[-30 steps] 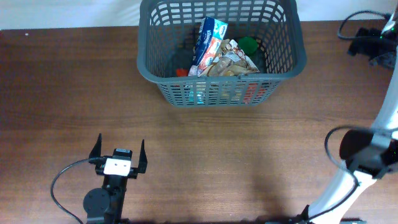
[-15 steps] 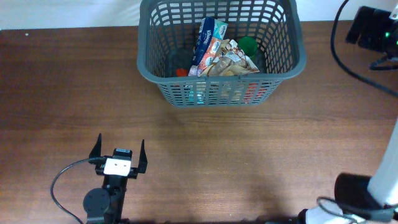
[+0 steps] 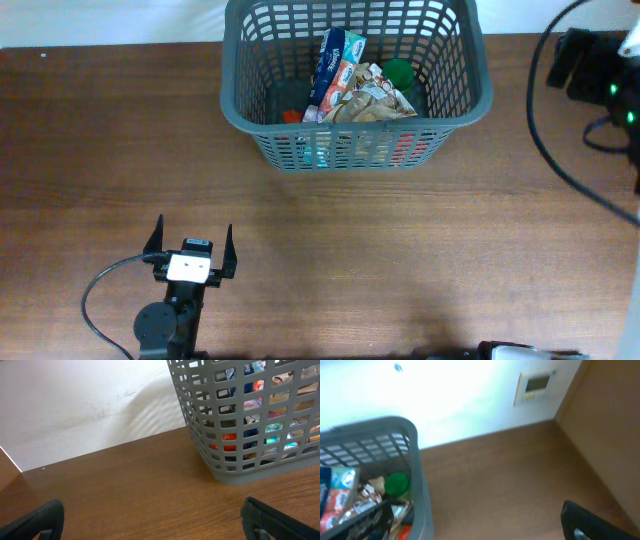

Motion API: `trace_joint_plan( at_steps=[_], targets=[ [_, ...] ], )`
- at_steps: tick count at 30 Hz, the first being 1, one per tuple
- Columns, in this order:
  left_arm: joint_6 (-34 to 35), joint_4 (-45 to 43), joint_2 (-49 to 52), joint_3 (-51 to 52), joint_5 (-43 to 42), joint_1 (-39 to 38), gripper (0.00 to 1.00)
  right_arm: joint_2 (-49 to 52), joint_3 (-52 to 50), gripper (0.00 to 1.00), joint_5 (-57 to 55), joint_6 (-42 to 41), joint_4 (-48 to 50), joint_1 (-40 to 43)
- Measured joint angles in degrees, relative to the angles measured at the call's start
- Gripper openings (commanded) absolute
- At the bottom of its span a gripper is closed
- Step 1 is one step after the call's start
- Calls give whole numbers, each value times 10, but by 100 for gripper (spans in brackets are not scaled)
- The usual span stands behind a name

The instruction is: Pack container

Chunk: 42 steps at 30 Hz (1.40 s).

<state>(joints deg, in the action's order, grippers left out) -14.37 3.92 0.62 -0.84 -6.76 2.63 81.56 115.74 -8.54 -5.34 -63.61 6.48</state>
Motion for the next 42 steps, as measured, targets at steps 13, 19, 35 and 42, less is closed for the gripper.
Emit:
trace_joint_plan(
  at_steps=[13,19,35,42],
  targets=[
    [0,0,0,0,0,0,99,-242,-230,99,15,0,138,0],
    [0,0,0,0,0,0,99,-347,-349,98,38,0,215,0],
    [0,0,0,0,2,0,99,-536,-602,99,143,0,422,0],
    [0,0,0,0,2,0,99,-601,-646,99,147,0,431,0]
  ],
)
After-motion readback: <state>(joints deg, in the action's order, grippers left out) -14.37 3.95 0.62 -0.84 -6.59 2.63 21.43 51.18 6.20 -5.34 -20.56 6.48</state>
